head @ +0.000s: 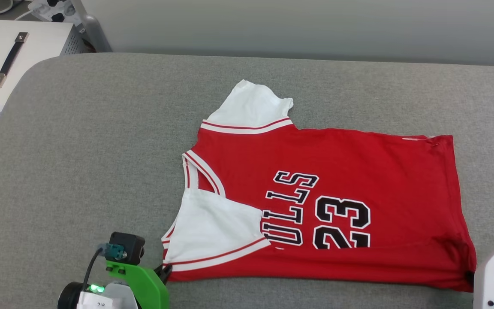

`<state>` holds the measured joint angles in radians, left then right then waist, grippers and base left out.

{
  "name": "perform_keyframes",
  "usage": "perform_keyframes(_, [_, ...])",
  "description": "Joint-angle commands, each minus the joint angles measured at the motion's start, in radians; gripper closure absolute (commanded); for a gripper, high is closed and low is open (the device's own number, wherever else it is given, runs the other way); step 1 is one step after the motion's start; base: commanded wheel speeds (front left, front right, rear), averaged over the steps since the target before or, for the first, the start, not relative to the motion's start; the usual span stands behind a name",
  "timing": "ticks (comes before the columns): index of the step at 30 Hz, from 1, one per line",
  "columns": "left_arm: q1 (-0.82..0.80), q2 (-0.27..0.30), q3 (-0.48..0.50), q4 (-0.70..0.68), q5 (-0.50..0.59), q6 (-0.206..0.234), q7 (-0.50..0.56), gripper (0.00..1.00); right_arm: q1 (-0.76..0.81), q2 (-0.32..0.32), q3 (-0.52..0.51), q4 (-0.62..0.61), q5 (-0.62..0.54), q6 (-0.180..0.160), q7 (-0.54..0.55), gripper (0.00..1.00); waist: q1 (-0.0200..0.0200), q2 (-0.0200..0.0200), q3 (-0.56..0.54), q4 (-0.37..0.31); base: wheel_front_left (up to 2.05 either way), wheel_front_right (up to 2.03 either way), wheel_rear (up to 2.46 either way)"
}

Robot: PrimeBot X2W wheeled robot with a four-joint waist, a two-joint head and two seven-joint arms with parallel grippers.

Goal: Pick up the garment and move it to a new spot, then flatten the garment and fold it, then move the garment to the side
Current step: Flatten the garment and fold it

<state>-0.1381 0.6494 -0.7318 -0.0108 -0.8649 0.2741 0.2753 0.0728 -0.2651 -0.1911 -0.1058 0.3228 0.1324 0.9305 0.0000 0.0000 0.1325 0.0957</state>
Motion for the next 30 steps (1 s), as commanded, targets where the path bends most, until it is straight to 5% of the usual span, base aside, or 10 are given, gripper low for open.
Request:
perform_keyframes(1, [0.009, -0.006, 0.003, 0.007, -0.010, 0.004, -0.001, 1.00, 0.015, 0.002, -0.006, -0.004, 0.000, -0.002, 0.006, 1.00, 0.0000, 0.0000, 0.009, 0.001, 0.00, 0.00, 0.00])
perform_keyframes(19, [-0.058, -0.073, -0.032, 0.152, -0.001, -0.059, -0.019, 1.00, -0.056, 0.006, 0.060, 0.143, -0.010, -0.002, -0.139, 1.00, 0.0000, 0.0000, 0.058, -0.006, 0.00, 0.00, 0.00])
perform_keyframes(20, [-0.059, -0.074, -0.032, 0.158, 0.001, -0.058, -0.023, 0.92, -0.058, 0.005, 0.064, 0.148, -0.010, -0.002, -0.149, 0.36, 0.0000, 0.0000, 0.053, -0.007, 0.00, 0.00, 0.00])
perform_keyframes(21, [-0.060, -0.074, -0.032, 0.162, 0.004, -0.055, -0.027, 0.22, -0.060, 0.007, 0.062, 0.155, -0.009, -0.002, -0.155, 0.00, 0.0000, 0.0000, 0.049, -0.007, 0.00, 0.00, 0.00])
perform_keyframes(22, [-0.060, -0.073, -0.029, 0.166, 0.007, -0.051, -0.032, 0.01, -0.063, 0.007, 0.066, 0.159, -0.008, -0.002, -0.161, 0.00, 0.0000, 0.0000, 0.042, -0.009, 0.00, 0.00, 0.00])
perform_keyframes(30, [-0.061, -0.062, 0.002, 0.124, 0.014, -0.034, -0.088, 0.00, -0.058, -0.023, 0.089, 0.116, 0.011, -0.002, -0.207, 0.00, 0.0000, 0.0000, -0.007, -0.015, 0.00, 0.00, 0.00])
